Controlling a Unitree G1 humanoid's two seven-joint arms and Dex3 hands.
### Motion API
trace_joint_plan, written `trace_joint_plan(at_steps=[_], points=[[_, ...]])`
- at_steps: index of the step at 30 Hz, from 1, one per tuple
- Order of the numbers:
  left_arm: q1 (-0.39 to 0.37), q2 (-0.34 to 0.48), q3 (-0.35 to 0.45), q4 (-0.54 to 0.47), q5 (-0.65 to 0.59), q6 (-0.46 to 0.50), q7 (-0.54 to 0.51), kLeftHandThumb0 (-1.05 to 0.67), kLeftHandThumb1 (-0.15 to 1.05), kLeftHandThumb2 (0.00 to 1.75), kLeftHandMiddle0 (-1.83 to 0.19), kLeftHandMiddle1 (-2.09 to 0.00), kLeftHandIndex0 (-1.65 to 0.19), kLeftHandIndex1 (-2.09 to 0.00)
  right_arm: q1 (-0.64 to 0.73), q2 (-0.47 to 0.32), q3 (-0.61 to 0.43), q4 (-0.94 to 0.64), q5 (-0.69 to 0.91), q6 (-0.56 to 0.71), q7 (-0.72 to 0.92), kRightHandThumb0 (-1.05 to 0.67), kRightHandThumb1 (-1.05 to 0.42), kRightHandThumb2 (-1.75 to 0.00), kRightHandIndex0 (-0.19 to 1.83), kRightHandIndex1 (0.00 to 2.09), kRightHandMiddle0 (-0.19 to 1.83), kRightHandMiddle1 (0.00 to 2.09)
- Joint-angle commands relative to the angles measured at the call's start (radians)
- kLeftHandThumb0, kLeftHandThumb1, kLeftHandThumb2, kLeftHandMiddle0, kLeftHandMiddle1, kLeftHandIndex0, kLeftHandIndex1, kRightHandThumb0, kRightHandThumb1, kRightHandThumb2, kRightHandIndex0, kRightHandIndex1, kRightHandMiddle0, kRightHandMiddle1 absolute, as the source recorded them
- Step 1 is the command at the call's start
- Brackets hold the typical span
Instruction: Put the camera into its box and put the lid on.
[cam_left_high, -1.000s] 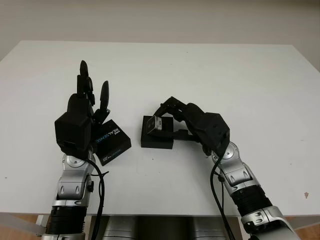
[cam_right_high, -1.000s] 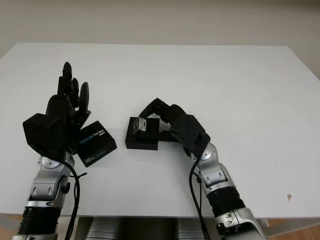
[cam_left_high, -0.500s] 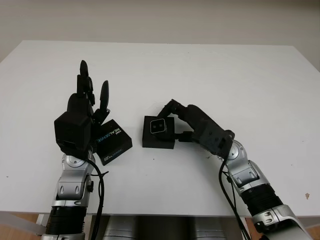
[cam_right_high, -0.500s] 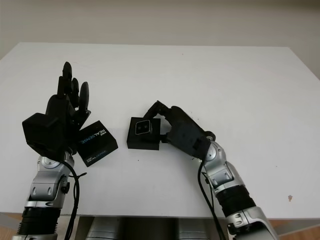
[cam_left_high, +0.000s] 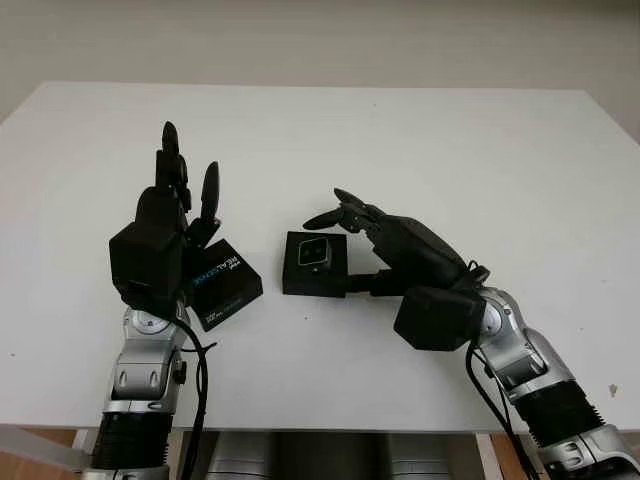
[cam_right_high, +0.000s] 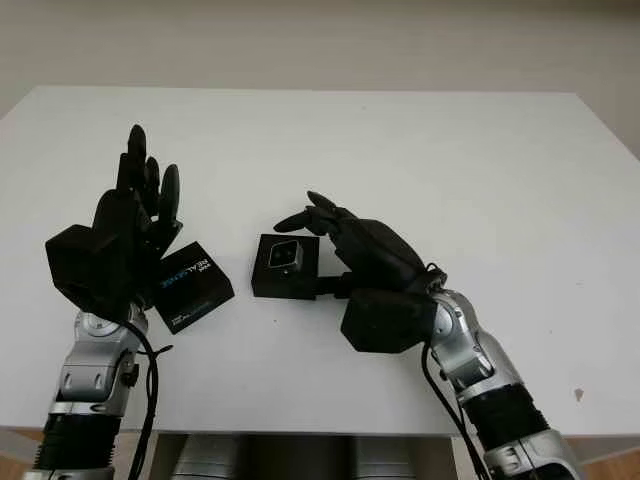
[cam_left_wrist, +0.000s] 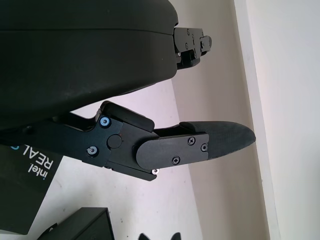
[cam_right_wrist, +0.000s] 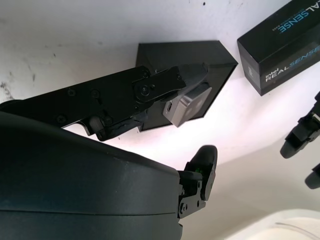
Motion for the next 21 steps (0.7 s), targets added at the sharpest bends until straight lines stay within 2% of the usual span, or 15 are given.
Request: trace_joint_plan(at_steps=[1, 4, 9, 13, 17, 21], points=[[-0.002, 0.006, -0.003, -0.019, 0.006, 0.0, -0.003, -0.74, 1.05, 0.54, 0.08, -0.05, 0.09, -0.06, 0.002, -0.015, -0.012, -0.028, -0.019, -0.026, -0.032, -0.56, -0.96, -0.05, -0.05, 0.03, 0.04, 0.48], [-0.001, 0.004, 0.001, -0.019, -0.001, -0.001, -0.004, -0.74, 1.05, 0.53, 0.08, -0.05, 0.09, -0.06, 0.001, -0.029, -0.023, -0.06, -0.041, -0.019, -0.05, -0.57, -0.95, -0.05, -0.08, 0.03, -0.01, 0.35], [-0.001, 0.007, 0.001, -0.016, 0.0, -0.002, -0.005, -0.74, 1.05, 0.53, 0.08, -0.05, 0.09, -0.05, 0.001, -0.056, -0.033, -0.104, -0.06, -0.021, -0.043, -0.6, -0.95, -0.05, -0.1, 0.04, -0.04, 0.25], [-0.001, 0.006, 0.0, -0.018, 0.001, 0.002, -0.005, -0.74, 1.05, 0.54, 0.08, -0.05, 0.09, -0.05, 0.006, -0.069, -0.017, -0.115, -0.099, -0.017, -0.043, -0.72, -1.03, -0.09, -0.06, 0.06, -0.02, 0.21], [0.001, 0.007, -0.001, -0.017, 0.006, -0.004, -0.003, -0.75, 1.05, 0.54, 0.07, -0.06, 0.09, -0.06, 0.009, -0.088, 0.015, -0.103, -0.159, -0.013, -0.026, -0.85, -1.05, -0.35, -0.1, 0.04, -0.06, 0.14], [0.002, 0.004, 0.002, -0.021, -0.003, 0.001, -0.006, -0.74, 1.05, 0.53, 0.08, -0.05, 0.09, -0.05, 0.002, -0.104, 0.042, -0.084, -0.21, -0.006, -0.008, -0.88, -1.05, -0.45, -0.13, 0.03, -0.07, 0.11]])
